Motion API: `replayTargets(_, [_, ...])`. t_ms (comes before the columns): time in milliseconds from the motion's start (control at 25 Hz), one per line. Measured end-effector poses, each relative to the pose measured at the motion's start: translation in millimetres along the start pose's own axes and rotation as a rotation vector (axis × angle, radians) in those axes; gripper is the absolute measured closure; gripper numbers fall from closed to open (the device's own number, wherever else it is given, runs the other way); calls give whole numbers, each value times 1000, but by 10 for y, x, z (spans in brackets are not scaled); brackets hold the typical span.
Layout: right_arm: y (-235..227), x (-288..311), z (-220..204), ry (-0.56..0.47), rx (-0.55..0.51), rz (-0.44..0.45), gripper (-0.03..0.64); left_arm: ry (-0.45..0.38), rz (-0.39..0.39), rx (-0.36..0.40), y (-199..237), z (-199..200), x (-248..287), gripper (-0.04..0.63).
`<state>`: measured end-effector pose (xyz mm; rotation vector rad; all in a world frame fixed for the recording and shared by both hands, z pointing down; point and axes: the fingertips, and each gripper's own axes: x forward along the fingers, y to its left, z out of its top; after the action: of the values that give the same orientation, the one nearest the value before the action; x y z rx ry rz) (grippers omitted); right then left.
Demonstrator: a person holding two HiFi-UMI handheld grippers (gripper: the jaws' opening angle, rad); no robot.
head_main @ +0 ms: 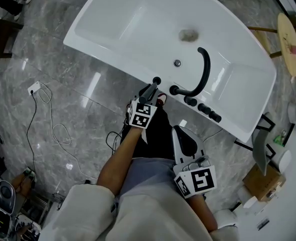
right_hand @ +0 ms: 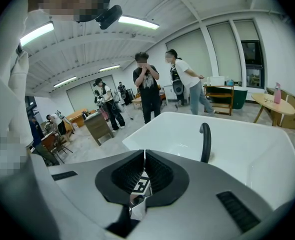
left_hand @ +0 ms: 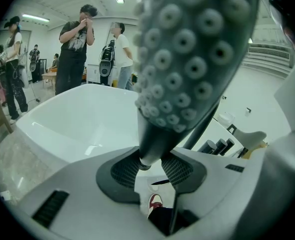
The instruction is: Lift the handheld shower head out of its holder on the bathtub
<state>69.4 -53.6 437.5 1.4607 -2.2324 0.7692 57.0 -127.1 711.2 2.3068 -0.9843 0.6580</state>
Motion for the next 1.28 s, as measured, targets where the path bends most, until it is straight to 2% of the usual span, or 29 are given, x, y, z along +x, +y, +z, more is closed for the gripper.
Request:
replayTargets(80, [48,-20,33,-9,1,0,597,8,-9,1,-7,-27,-20,456])
replayTargets(280, [186,-19,134,-42,-14,9,595,-19,-11,-5,3,211,-192,456])
replayTargets(480, [286,-27,196,-63,-18,15,597,-23,-41,44,-91,374,-266,456])
replayTargets(600, [328,-27,237,-82,-22,13,597,-47,-37,33,-88,474,-324,456])
replayTargets(720, [342,-34,304,-106,-24,1,597,-61,-46,32,-91,581,-410,456])
replayTargets(1000, [272,-151,433,-148,16,-31,595,-70,-71,81,-181,672,-605,457])
replayTargets(1280, [229,-288,646,-238,23,-94,595,-113,-80,140,-97,955,-856,457])
